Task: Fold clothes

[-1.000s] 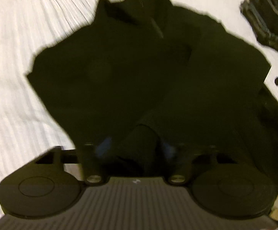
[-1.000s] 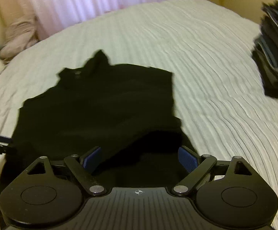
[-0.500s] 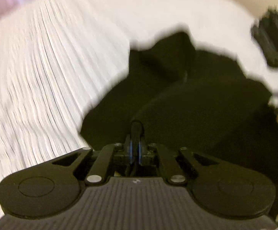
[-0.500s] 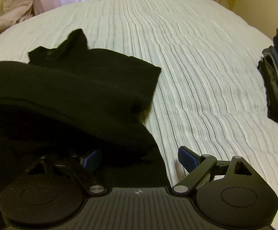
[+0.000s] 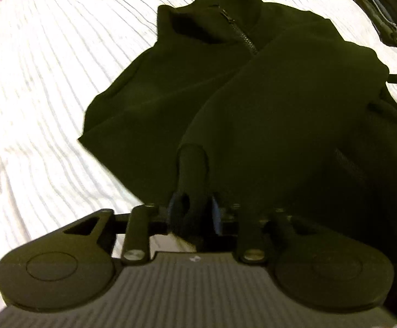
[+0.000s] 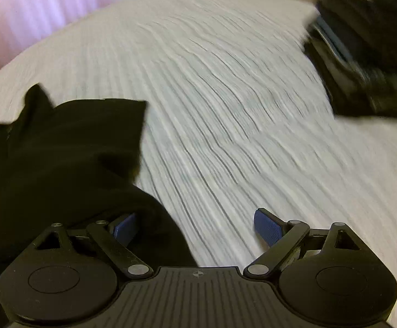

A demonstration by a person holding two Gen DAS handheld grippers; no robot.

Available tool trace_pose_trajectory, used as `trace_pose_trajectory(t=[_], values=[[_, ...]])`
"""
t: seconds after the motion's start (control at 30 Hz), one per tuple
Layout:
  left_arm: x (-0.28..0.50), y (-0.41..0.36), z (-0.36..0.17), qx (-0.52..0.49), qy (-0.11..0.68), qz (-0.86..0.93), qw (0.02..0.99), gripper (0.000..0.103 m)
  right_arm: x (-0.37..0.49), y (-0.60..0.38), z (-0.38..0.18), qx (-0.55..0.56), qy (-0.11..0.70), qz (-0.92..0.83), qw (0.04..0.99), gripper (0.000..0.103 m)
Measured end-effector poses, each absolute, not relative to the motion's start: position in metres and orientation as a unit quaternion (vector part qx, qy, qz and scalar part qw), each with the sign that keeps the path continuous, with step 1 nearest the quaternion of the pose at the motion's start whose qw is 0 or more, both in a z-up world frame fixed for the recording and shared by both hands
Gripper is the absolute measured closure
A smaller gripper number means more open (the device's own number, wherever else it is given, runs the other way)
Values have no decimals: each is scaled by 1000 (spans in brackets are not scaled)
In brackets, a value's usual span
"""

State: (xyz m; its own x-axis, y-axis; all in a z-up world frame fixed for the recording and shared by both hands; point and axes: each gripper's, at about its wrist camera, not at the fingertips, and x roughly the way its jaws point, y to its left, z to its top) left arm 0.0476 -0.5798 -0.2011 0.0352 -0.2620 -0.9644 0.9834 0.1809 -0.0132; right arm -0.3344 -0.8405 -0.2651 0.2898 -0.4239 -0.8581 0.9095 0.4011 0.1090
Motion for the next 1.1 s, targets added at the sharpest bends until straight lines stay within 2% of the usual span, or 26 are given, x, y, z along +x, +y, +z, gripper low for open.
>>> trace_pose_trajectory(t=[0.17,0.33,0.47,0.6,0.73,0.87,1.1], values=[[45,-552,-191,376,464,-485,638,72,-354,-826,-249,355,375,-494,700,14],[32,-549,-182,323,456,-520,646,73,-326,-786,-209,316,309,-393,807,14],[23,-565,-206,332,451,-537,630,71,-280,-777,-212,295,305,-301,854,14],[27,-564,-226,338,466,-522,630,68,-247,-792,-249,314,342,-262,846,14],[22,-544,-206,340,456,-511,644,69,-256,-802,-265,325,405,-286,805,14],[2,-510,-189,329,469,-499,650,66,-297,-791,-254,332,433,-324,773,14],[-87,-446,-195,344,516,-480,620,65,-377,-740,-260,364,483,-299,738,14]])
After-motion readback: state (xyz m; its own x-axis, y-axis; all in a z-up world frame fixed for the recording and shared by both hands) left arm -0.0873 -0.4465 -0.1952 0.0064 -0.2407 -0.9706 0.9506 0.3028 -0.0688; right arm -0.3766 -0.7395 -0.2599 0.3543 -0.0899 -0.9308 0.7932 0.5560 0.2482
